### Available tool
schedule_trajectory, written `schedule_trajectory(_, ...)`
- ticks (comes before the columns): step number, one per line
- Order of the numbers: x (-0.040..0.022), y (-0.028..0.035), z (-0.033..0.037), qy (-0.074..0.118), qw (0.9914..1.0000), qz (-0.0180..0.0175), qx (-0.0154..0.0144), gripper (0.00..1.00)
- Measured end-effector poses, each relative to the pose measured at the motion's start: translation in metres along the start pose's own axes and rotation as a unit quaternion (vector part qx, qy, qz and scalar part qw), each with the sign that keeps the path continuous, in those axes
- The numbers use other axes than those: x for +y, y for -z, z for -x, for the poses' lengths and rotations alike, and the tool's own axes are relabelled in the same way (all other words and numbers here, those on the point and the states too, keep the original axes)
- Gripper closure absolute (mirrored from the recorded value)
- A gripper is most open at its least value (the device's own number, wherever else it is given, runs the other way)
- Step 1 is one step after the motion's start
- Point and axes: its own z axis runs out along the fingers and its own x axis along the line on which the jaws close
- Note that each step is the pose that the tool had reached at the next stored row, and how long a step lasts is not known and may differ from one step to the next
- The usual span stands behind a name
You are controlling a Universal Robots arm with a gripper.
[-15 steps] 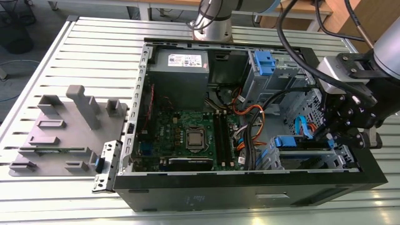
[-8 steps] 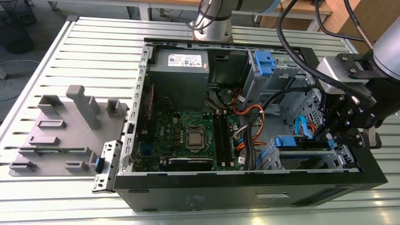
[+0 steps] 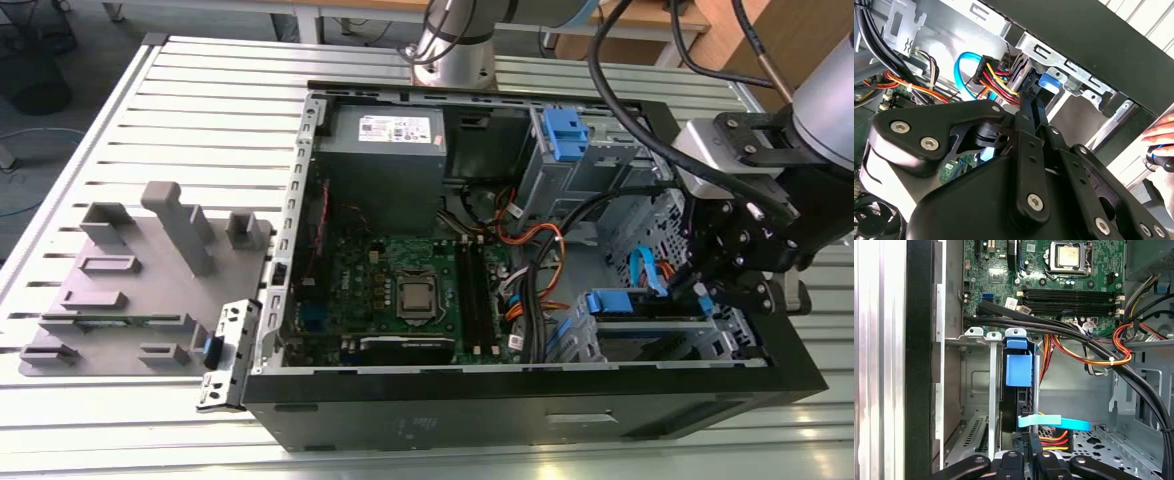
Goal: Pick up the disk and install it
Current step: 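Insert the second disk wire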
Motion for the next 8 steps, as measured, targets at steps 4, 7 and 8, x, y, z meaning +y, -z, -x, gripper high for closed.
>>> schedule_trajectory(4, 0.0005, -0.0005, 0.0006, 0.000, 1.00000, 0.0000, -0.0003, 0.84)
schedule_trajectory(7, 0.0007, -0.0012, 0.0009, 0.000, 1.00000, 0.0000, -0.0003, 0.84)
schedule_trajectory(8, 0.0007, -0.0013, 0.0009, 0.000, 1.00000, 0.0000, -0.0002, 0.84)
